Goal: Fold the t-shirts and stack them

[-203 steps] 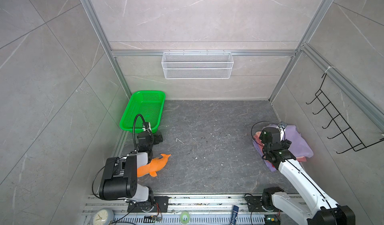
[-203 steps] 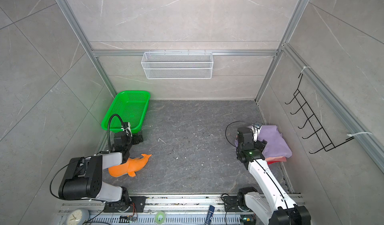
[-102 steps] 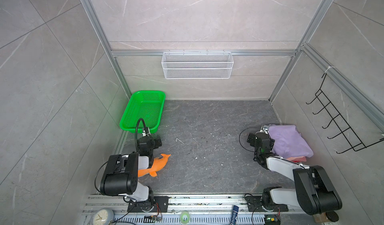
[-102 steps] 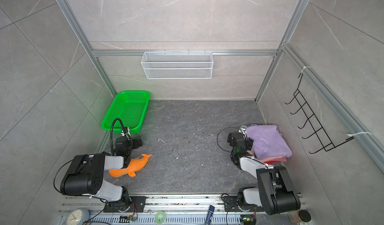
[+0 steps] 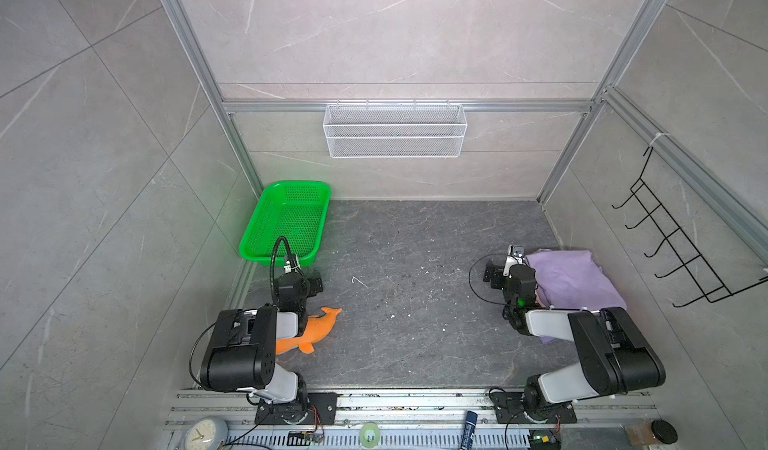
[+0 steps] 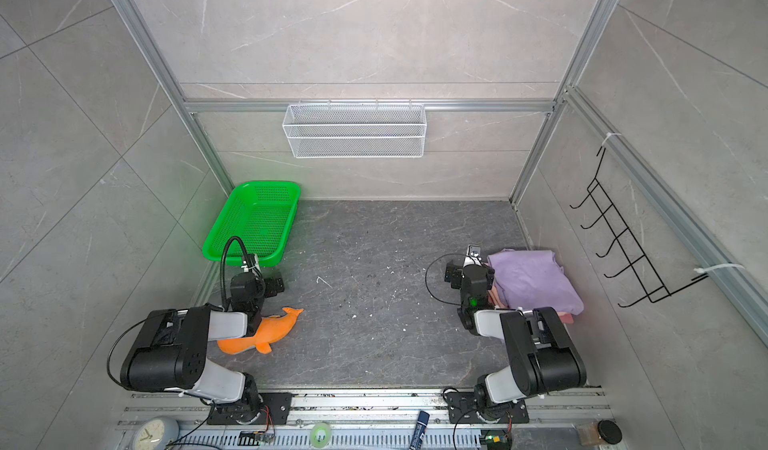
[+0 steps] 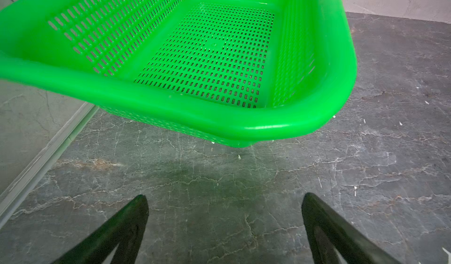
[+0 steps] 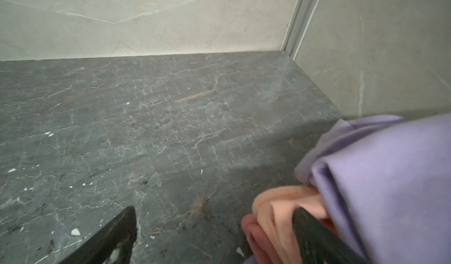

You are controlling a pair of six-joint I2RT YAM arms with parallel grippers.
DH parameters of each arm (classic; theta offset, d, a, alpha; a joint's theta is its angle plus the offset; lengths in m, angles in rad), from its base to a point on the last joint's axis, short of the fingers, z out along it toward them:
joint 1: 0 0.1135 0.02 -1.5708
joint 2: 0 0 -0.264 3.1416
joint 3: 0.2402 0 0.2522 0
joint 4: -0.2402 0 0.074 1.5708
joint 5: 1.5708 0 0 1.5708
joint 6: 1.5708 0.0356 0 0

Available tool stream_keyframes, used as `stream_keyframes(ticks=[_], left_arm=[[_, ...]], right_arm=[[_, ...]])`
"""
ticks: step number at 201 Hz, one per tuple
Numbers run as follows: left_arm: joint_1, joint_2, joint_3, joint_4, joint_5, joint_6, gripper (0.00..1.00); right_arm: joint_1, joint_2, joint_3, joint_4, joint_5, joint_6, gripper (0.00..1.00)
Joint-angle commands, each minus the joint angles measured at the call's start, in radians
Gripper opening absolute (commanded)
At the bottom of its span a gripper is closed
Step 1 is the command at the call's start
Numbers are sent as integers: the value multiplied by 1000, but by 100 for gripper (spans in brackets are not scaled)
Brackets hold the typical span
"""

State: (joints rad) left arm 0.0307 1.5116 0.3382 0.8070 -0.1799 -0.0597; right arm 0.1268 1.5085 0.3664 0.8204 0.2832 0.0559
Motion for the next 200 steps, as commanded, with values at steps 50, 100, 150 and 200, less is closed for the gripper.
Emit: stream_keyframes(ticks=[50,100,150,200], left_arm=[[4,-6,20,47,-8,17,100],[4,-5,19,49,-10,17,100],[4,-11,12,57,-10,18,100],[3,-11,12,56,-10,18,100]], right_arm=[[-1,10,-15,69,-37,-16,100],[-1,11,-17,79,-36,-18,100],[0,2,-26,88,-36,-27,100],[4,5,-20,79,-36,-29,100]])
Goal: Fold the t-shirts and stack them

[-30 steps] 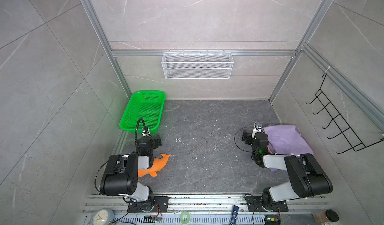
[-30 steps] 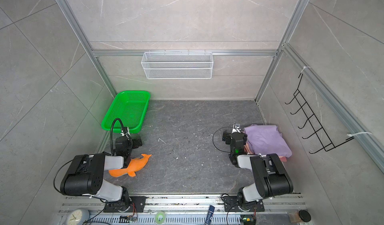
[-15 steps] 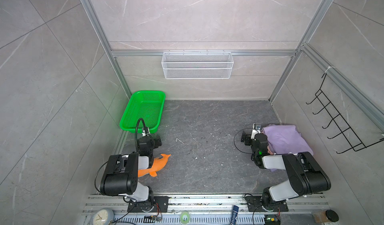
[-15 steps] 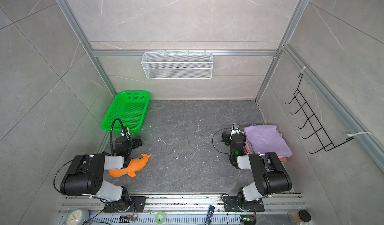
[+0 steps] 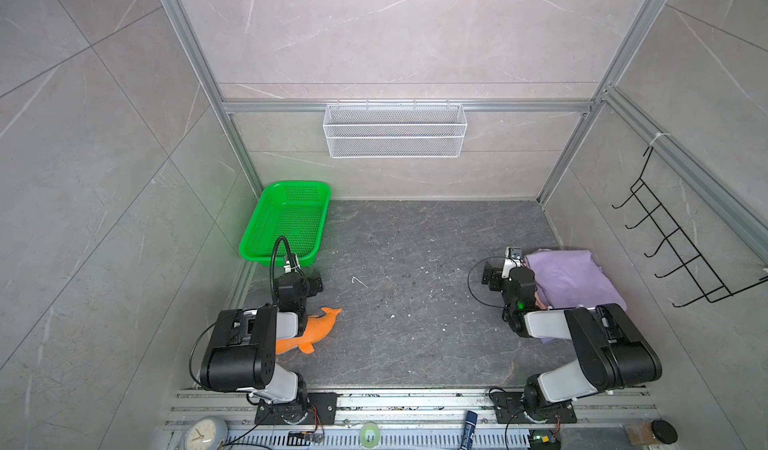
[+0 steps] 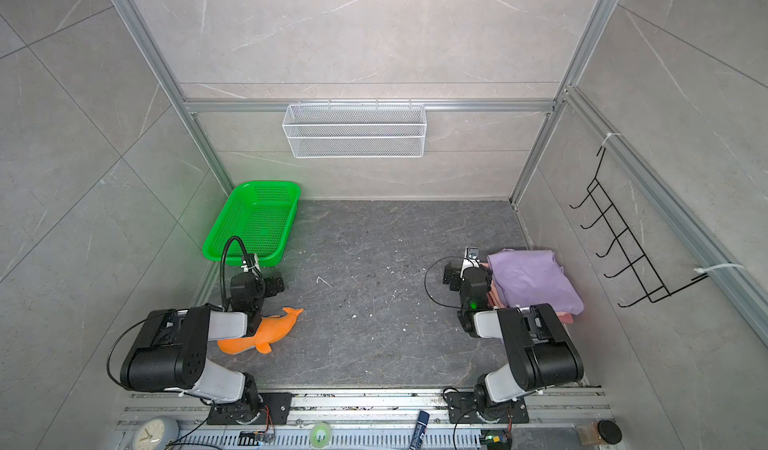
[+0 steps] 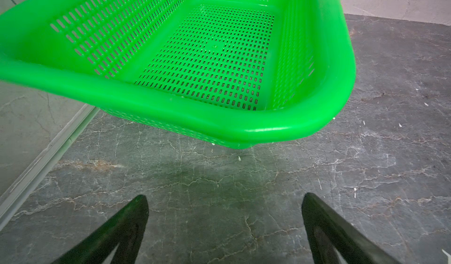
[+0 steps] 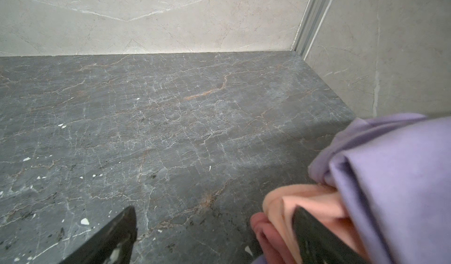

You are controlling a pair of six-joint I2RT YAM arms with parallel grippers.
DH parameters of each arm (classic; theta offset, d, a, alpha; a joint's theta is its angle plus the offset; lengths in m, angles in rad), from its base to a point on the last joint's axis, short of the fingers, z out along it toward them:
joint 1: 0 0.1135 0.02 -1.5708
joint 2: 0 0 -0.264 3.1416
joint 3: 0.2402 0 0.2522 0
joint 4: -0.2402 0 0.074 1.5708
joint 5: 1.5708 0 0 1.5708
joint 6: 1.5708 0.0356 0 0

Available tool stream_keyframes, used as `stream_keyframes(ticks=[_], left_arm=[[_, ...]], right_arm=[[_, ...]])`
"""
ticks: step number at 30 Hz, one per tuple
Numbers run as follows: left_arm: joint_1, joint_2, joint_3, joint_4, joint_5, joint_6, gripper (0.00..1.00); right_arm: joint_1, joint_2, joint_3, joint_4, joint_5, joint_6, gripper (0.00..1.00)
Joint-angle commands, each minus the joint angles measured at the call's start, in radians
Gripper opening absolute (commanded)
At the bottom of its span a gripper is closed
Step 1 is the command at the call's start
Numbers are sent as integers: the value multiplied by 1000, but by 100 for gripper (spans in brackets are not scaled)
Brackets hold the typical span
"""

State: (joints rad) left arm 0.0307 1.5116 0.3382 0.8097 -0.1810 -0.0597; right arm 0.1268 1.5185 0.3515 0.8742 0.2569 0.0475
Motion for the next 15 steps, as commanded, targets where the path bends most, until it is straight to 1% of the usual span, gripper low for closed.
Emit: stream_keyframes(ticks=[1,15], left_arm=[[3,-10,13,54,-10,18,100],[4,-12,11,55,-11,19,100]], right_arm=[[4,-5,-5,25,-9,-21,100],[2,-5,-6,26,-15,-21,100]])
